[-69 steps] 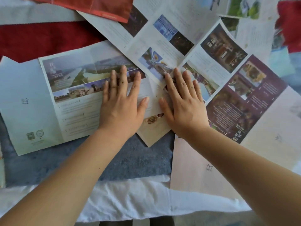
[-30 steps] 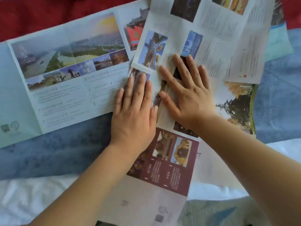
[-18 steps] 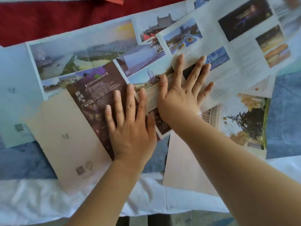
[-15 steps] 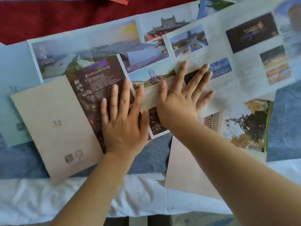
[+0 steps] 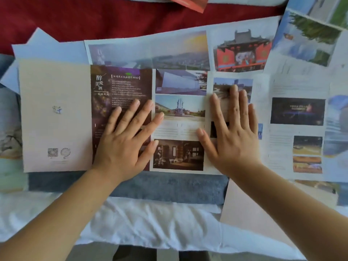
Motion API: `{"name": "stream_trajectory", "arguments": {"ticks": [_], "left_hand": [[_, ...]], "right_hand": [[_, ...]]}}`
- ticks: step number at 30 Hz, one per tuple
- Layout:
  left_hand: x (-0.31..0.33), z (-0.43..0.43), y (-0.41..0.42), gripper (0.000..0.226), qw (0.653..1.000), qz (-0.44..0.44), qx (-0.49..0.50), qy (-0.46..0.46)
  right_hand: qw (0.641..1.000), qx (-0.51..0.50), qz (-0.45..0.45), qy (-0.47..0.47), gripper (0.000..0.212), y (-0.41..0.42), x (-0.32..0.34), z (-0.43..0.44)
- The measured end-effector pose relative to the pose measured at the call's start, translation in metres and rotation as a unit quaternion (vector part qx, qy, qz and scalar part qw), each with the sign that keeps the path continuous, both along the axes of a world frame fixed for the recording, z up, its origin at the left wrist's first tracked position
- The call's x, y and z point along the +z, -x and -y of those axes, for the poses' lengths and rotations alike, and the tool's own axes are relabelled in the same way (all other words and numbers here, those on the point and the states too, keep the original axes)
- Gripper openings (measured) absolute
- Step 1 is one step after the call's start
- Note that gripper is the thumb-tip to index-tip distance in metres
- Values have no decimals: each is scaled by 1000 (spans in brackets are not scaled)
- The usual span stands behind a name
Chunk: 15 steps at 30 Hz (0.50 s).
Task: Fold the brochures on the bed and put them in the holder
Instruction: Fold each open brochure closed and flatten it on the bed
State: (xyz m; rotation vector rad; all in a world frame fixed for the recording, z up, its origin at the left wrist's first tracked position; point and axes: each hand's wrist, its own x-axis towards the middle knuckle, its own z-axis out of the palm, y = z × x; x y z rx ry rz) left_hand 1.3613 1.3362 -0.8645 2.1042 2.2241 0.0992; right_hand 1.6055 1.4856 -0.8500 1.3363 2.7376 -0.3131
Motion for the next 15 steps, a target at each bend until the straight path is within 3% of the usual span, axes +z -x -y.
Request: {"name": "stream_trajectory", "arguments": {"ticks": [11,15], "left_hand": [[8,52,65,62,986,-23,163,19],[12,73,95,68,969,7,244,39]], "right_hand": [[999,-38,8,7,76,10,3,25],[999,-36,15,14,75,13,5,27]]}}
